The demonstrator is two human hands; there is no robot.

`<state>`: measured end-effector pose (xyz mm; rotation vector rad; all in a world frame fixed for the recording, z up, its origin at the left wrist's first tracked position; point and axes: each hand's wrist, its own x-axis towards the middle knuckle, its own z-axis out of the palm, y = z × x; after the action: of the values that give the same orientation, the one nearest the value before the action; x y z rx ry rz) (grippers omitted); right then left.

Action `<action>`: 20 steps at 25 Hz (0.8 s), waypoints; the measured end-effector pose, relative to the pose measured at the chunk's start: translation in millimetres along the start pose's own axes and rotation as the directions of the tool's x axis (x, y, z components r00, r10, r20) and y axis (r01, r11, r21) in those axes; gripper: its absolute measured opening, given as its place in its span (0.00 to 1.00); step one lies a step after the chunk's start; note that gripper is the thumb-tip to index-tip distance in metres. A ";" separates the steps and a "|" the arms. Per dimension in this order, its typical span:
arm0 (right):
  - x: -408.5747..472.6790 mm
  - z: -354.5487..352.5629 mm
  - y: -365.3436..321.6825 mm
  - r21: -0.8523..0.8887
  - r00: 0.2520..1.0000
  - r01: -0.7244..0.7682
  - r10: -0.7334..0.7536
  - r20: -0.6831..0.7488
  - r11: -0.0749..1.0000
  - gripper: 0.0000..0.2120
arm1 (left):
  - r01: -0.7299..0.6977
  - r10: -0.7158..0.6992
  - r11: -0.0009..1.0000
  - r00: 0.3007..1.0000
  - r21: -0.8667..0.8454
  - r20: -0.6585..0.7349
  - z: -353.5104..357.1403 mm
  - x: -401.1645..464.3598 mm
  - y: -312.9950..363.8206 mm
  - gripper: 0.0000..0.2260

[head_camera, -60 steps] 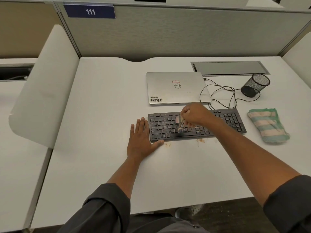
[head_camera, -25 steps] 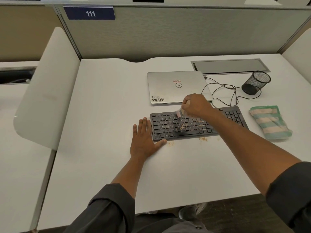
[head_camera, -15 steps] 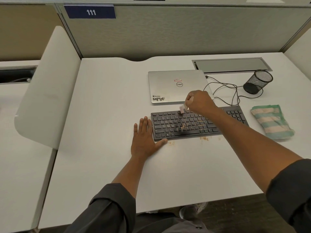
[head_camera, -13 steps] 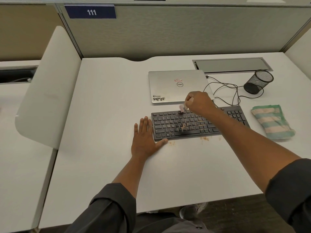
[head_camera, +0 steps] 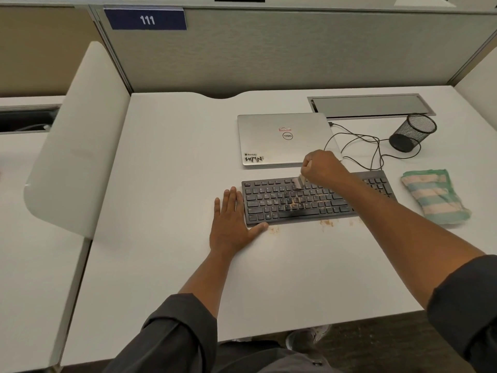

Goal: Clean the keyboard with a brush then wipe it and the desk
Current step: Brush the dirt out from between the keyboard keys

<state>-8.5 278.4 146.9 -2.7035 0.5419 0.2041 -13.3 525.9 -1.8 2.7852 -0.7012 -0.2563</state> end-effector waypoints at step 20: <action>-17.6 13.4 11.1 0.209 0.994 -0.047 0.065 -0.082 0.977 0.02 | -0.005 0.005 1.000 1.000 0.008 0.000 -1.2 -0.5 0.6 0.53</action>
<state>-29.9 280.1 134.6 -2.5058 0.6291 0.0398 -13.7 525.8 -0.4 2.7910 -0.7105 -0.2528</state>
